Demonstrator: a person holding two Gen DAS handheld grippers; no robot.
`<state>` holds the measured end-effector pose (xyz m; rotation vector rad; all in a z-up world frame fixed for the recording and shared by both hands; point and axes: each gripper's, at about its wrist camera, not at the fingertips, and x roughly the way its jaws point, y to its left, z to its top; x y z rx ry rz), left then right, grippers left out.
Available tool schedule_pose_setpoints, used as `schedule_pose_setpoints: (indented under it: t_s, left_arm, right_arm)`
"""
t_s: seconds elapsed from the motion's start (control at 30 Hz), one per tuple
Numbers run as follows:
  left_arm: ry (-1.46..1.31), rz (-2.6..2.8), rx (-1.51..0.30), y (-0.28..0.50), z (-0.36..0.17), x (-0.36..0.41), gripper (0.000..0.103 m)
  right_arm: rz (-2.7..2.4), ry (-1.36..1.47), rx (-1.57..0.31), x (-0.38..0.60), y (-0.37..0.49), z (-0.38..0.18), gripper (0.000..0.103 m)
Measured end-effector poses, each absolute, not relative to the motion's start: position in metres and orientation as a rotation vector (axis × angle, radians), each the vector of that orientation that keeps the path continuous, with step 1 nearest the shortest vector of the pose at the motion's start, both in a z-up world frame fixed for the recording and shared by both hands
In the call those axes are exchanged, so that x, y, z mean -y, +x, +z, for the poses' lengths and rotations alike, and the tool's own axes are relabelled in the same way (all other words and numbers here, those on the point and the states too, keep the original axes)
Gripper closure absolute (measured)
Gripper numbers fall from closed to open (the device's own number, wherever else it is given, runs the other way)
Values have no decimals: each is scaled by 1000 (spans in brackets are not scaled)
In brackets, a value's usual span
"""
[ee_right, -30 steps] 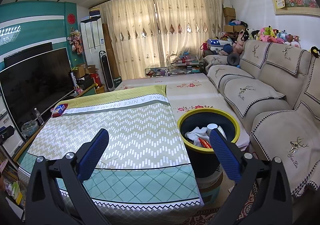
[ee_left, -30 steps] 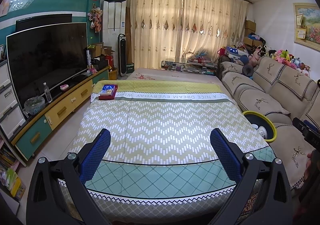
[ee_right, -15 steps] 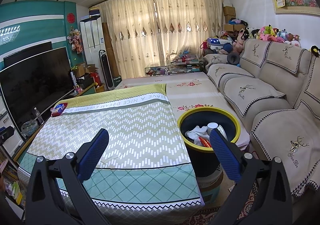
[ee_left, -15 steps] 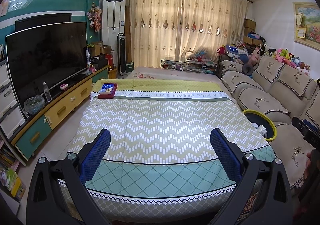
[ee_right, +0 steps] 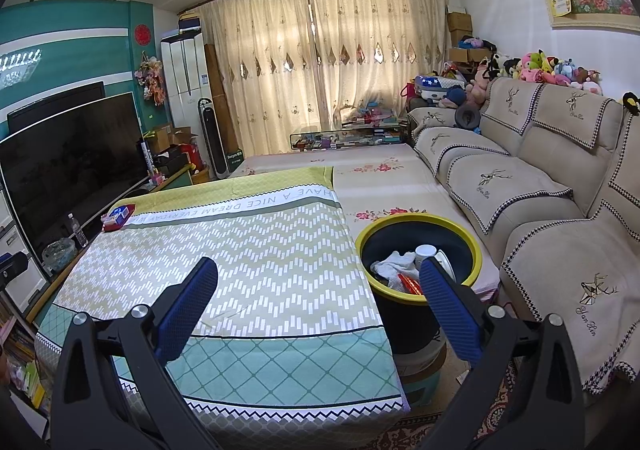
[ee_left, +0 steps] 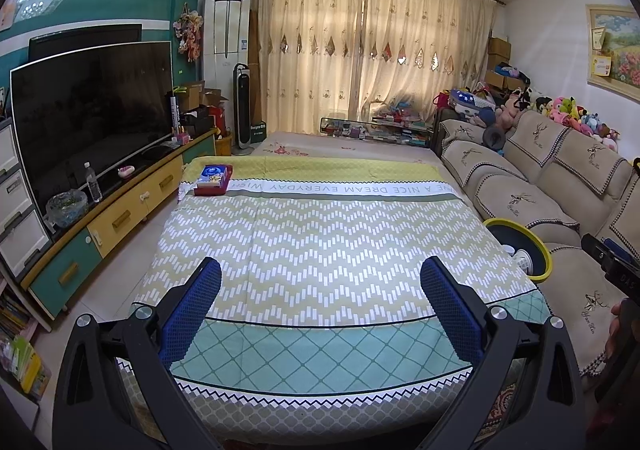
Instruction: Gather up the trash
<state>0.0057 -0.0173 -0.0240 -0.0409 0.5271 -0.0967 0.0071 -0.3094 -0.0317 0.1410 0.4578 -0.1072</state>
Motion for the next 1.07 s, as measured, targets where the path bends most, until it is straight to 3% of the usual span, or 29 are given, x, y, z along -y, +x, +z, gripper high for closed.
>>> schedule_pose_setpoints:
  t_s: [0.77,1.07]
  left_arm:
    - [-54,-134,-563,16,-35,20,5]
    - [-50,-69,-650,116,-63,-3,5]
  right_arm:
    - [-106,136,-476,308,11,-43,7]
    - [4,93,-589,286,90,-48,7]
